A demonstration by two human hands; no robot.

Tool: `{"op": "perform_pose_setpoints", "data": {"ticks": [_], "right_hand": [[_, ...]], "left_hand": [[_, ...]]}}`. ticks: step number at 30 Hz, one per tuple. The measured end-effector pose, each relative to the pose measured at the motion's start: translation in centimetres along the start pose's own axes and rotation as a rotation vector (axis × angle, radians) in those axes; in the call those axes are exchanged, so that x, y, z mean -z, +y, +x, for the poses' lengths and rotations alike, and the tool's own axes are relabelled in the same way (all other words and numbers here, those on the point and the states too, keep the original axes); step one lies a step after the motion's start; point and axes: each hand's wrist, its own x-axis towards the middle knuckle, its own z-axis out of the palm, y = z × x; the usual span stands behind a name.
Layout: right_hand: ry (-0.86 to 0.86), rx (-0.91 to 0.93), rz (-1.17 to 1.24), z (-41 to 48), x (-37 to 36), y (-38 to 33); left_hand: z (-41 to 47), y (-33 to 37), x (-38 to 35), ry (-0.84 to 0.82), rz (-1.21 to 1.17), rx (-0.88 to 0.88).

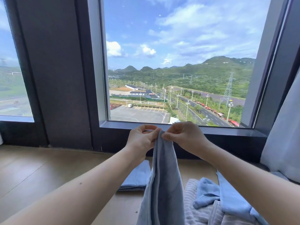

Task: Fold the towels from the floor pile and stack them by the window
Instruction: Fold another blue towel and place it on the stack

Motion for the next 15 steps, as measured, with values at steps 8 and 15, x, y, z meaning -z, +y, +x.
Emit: {"op": "perform_pose_setpoints", "data": {"ticks": [8, 15], "right_hand": [[0.087, 0.002, -0.019, 0.15, -0.38, 0.14], [0.074, 0.009, -0.002, 0.18, -0.31, 0.4]], "left_hand": [[-0.36, 0.16, 0.19, -0.127, -0.023, -0.058], [-0.45, 0.13, 0.29, -0.089, 0.01, -0.128]]}}
